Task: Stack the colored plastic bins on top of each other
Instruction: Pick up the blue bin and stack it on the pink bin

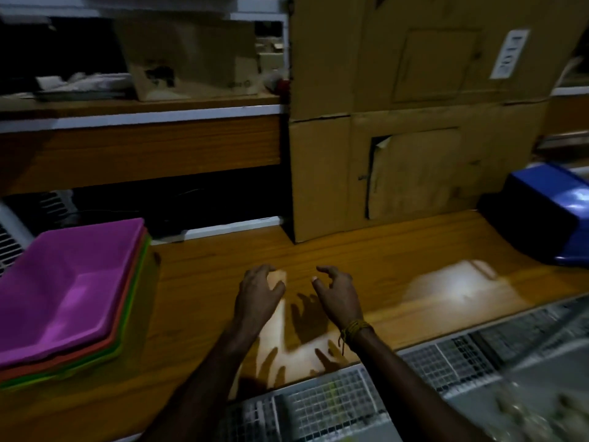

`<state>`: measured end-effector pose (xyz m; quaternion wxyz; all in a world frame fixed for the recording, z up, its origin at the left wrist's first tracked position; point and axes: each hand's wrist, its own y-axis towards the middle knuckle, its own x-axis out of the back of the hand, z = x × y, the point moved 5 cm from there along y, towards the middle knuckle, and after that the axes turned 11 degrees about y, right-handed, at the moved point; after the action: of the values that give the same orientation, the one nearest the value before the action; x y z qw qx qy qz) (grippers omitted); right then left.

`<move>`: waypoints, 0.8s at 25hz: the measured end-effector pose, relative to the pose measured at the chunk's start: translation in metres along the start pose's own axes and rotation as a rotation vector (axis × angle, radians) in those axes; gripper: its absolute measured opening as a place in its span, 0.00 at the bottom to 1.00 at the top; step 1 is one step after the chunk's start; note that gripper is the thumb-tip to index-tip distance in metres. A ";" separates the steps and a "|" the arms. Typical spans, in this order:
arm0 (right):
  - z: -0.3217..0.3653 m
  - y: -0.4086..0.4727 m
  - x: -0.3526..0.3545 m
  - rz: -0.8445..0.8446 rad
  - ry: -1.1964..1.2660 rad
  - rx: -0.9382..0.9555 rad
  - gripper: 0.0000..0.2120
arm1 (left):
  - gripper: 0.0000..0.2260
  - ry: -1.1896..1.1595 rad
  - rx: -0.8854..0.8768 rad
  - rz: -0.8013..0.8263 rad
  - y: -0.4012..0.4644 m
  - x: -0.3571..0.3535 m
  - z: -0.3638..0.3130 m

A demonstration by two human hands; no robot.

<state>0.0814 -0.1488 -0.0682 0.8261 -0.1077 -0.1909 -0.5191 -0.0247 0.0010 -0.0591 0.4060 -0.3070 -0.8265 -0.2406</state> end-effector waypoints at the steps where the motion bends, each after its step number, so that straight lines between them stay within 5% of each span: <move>1: -0.012 0.004 0.020 -0.021 0.002 -0.013 0.19 | 0.18 -0.001 -0.018 0.020 -0.001 -0.017 -0.018; 10: -0.104 0.017 0.169 -0.231 0.046 -0.144 0.20 | 0.21 -0.012 -0.214 0.249 -0.013 -0.140 -0.166; 20: -0.154 0.055 0.250 -0.405 0.023 -0.240 0.21 | 0.23 -0.035 -0.323 0.371 0.021 -0.213 -0.259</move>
<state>0.2592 -0.3867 -0.1000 0.6886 -0.1588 -0.1358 -0.6944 0.2281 -0.2187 -0.0867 0.3745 -0.5186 -0.7136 -0.2856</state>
